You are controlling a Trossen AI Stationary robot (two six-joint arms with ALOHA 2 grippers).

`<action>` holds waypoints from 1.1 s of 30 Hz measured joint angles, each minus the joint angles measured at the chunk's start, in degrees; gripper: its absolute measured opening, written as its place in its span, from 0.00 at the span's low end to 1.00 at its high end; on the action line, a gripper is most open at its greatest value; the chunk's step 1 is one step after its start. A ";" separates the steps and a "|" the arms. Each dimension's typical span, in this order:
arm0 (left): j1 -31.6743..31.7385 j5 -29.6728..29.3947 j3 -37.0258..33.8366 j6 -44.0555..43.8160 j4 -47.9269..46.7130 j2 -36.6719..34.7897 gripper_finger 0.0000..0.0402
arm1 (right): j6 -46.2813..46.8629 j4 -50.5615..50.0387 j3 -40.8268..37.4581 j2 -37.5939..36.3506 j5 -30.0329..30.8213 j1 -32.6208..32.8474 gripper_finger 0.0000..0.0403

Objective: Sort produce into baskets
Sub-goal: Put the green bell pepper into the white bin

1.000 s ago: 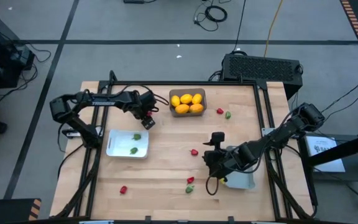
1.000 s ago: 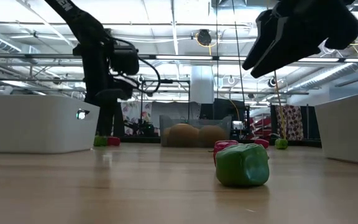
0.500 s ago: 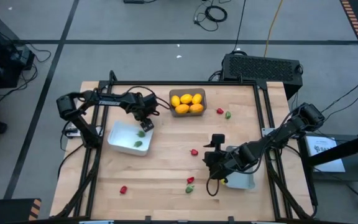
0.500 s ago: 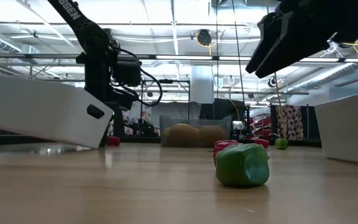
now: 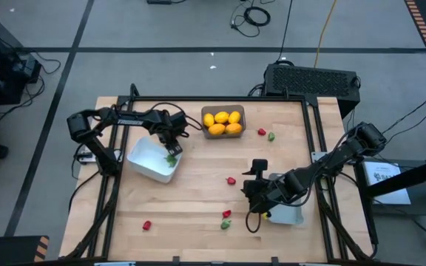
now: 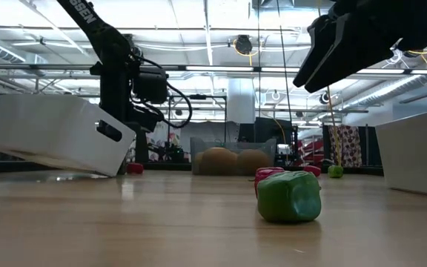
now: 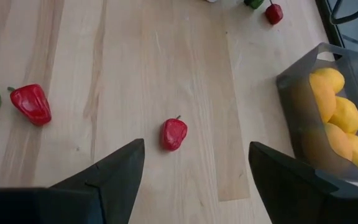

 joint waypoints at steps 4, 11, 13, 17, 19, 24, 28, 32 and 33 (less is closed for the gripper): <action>0.02 -0.20 0.00 -0.13 -0.27 0.00 0.16 | -0.41 0.00 0.00 0.00 0.00 0.00 0.69; 0.09 -1.02 1.86 -0.10 -3.58 -0.05 0.17 | -0.46 0.00 0.00 0.00 0.00 0.00 0.69; 0.08 -1.03 2.99 -0.09 -4.59 -0.32 0.18 | -0.46 -0.01 0.00 0.00 0.00 0.00 0.69; -0.15 -0.98 4.80 -0.13 -7.01 -1.61 0.16 | -0.42 -0.02 0.00 0.00 0.02 0.00 0.69; -0.44 -0.96 5.32 -0.13 -7.86 -2.65 0.16 | -0.38 -0.04 0.00 0.00 0.01 0.00 0.69; -1.69 -0.26 5.51 -2.40 -10.99 -7.31 0.16 | 0.43 -0.19 0.01 0.00 0.00 0.00 0.69; -3.62 -0.09 5.53 -4.82 -16.17 -12.89 0.16 | 0.77 -0.48 0.02 0.00 0.00 0.00 0.69; -6.54 0.03 5.55 -9.64 -20.55 -18.25 0.16 | 0.81 -0.46 0.02 0.00 0.00 0.00 0.69; -7.31 0.07 5.55 -10.96 -21.52 -19.18 0.16 | 0.85 -0.44 0.02 0.00 0.00 0.00 0.69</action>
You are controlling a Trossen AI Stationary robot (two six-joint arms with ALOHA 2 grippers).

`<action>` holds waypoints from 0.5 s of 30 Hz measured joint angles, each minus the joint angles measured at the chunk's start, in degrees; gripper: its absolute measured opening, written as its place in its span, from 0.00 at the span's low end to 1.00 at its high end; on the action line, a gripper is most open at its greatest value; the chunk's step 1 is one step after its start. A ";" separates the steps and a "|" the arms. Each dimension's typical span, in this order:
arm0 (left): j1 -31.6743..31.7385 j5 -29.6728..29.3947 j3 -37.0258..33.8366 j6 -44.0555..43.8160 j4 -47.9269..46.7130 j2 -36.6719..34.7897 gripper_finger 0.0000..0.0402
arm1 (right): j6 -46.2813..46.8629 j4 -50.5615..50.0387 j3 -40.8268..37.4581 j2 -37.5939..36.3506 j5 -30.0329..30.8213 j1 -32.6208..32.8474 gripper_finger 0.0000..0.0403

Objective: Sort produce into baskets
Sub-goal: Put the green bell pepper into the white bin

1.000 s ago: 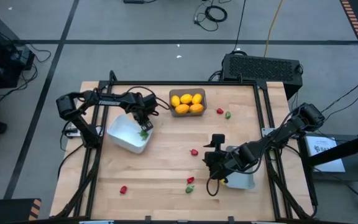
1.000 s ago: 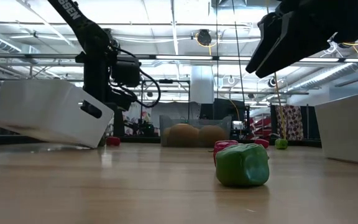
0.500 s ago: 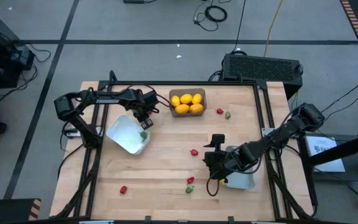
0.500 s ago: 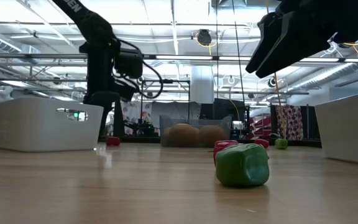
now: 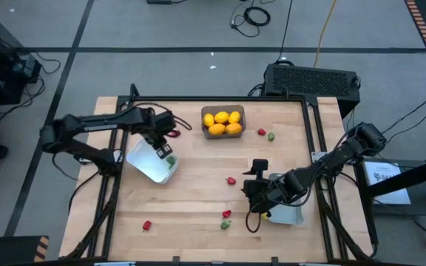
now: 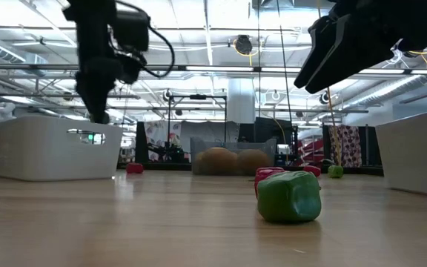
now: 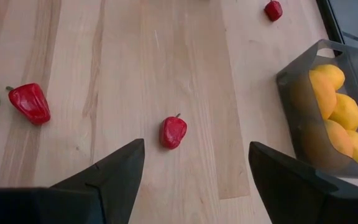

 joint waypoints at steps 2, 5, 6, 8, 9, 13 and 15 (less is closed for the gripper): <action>-1.69 0.10 -0.48 -2.87 -0.83 -1.60 0.16 | 0.01 0.06 0.00 0.00 0.00 0.00 0.69; -4.48 1.35 -2.21 -6.69 -2.47 -2.62 0.16 | 0.46 0.09 0.00 0.00 0.00 0.02 0.69; -5.46 1.57 -2.75 -7.80 -2.77 -2.59 0.16 | 0.71 0.07 0.00 0.00 -0.02 0.00 0.69; -7.36 1.52 -3.78 -9.91 -3.82 -2.58 0.16 | 0.84 0.08 0.00 0.00 0.00 0.00 0.69; -8.17 1.18 -4.36 -10.42 -3.88 -2.61 0.17 | 0.85 0.07 0.00 0.00 -0.01 0.00 0.69; -10.92 -1.47 -6.54 -10.06 -3.78 -2.58 0.25 | 0.86 0.09 0.00 0.00 -0.01 0.00 0.69; -11.81 -3.18 -7.00 -10.13 -3.80 -2.57 0.31 | 0.86 0.09 0.00 0.00 0.00 0.01 0.69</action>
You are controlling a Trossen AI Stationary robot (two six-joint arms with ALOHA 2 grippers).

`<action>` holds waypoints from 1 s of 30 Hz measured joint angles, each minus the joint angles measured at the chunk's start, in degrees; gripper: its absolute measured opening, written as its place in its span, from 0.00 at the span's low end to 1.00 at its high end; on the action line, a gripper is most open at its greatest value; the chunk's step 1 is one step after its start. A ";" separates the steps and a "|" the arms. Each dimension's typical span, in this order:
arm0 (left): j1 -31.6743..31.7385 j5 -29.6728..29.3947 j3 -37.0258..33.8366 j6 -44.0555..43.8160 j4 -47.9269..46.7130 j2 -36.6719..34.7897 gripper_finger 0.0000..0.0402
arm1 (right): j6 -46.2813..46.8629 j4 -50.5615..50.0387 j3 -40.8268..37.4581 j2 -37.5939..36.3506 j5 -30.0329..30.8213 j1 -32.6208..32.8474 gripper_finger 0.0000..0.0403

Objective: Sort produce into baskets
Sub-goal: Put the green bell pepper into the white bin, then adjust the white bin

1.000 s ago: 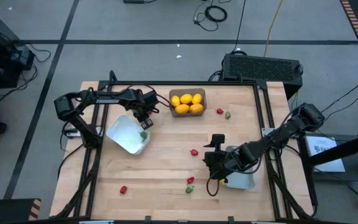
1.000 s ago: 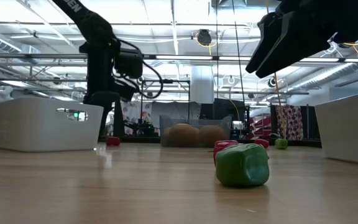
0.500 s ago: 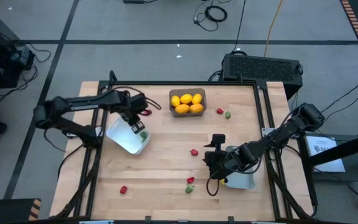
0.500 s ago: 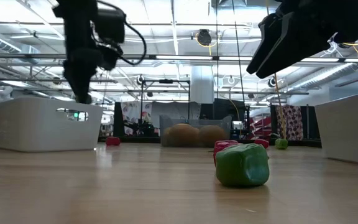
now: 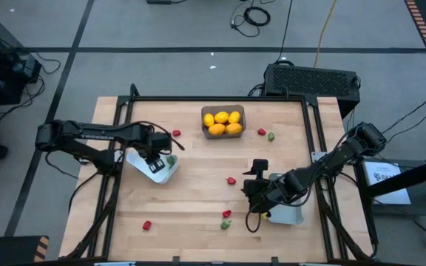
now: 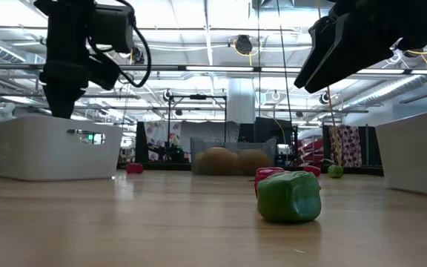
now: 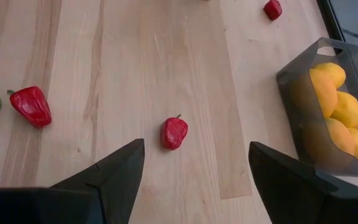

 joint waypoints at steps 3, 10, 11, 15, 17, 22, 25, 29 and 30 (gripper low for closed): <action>-0.51 -1.25 -0.06 0.00 0.14 -0.02 0.40 | -0.04 0.00 0.00 0.00 0.00 -0.01 0.69; 0.04 -3.67 1.92 6.21 0.04 0.00 0.53 | -0.63 0.03 0.00 0.00 0.00 -0.01 0.69; 0.43 -5.92 2.74 7.44 0.48 0.00 0.53 | -0.94 0.08 0.02 0.00 0.00 -0.01 0.69; 2.78 -13.81 5.79 12.85 4.58 -0.04 0.53 | -1.41 0.57 0.02 0.00 0.00 -0.12 0.69; 5.25 -15.38 5.80 15.67 6.95 -0.01 0.53 | -1.57 0.61 0.02 0.00 0.00 -0.13 0.69; 13.35 -14.81 3.51 18.08 8.59 3.16 0.53 | -1.75 0.59 0.02 0.00 0.00 -0.14 0.69; 16.99 -14.79 1.87 18.24 9.05 5.50 0.53 | -1.75 0.46 0.02 0.00 0.00 -0.12 0.69; 20.30 -14.05 0.40 18.38 9.23 7.61 0.53 | -1.75 0.43 0.02 0.00 0.00 -0.12 0.69; 20.75 -13.84 0.33 18.26 9.11 7.90 0.53 | -1.75 0.44 0.02 0.00 0.02 -0.12 0.69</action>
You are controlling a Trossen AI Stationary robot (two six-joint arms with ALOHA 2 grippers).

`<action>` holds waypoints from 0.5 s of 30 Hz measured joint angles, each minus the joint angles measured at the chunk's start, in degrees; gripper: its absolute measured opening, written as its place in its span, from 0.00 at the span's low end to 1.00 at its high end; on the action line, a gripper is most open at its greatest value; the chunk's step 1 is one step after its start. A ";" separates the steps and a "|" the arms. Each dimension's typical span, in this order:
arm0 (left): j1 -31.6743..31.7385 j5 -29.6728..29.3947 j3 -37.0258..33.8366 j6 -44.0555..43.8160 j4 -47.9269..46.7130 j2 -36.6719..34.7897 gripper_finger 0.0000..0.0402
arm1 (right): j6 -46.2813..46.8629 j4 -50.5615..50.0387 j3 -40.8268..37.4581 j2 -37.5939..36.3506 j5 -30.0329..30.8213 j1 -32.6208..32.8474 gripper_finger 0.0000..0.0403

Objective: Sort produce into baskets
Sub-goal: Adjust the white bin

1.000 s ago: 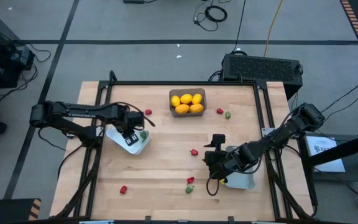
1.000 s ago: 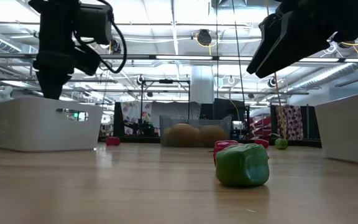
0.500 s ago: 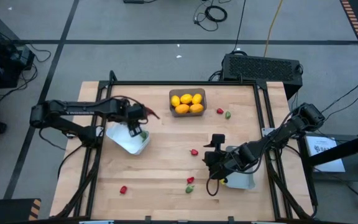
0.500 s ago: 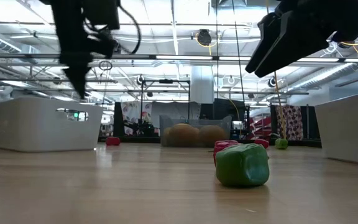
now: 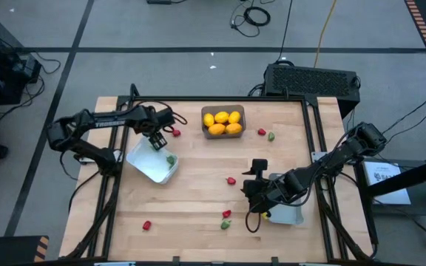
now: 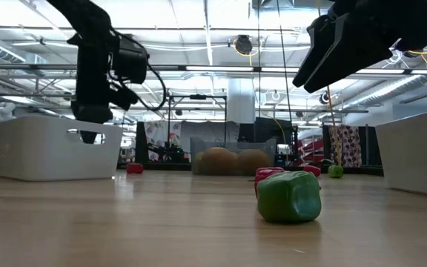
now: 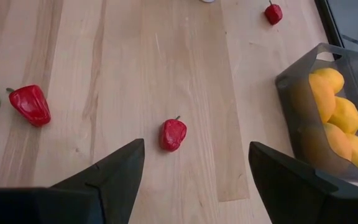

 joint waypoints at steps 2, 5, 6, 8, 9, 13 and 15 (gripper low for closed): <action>0.89 0.31 0.00 -0.88 0.07 0.38 0.53 | 0.00 -0.01 0.00 0.00 -0.02 0.00 0.69; 1.79 2.60 0.00 -3.38 -0.93 0.40 0.53 | 0.08 -0.02 0.00 0.00 -0.02 0.00 0.69; 1.90 3.48 0.00 -4.17 -1.57 0.40 0.53 | 0.18 -0.03 0.00 0.00 -0.02 0.00 0.69; 1.84 4.23 0.00 -5.00 -3.44 0.40 0.53 | 0.55 -0.04 0.00 0.00 -0.02 0.00 0.69; 1.76 4.26 0.00 -5.44 -4.91 0.40 0.53 | 0.66 -0.04 0.00 0.00 -0.02 0.00 0.69; 1.43 4.60 0.00 -8.37 -10.22 0.40 0.53 | 1.49 0.09 -0.35 0.00 -0.02 0.00 0.69; 1.11 4.98 0.00 -9.97 -13.16 0.40 0.53 | 1.65 -0.03 -1.15 0.00 -0.04 0.00 0.69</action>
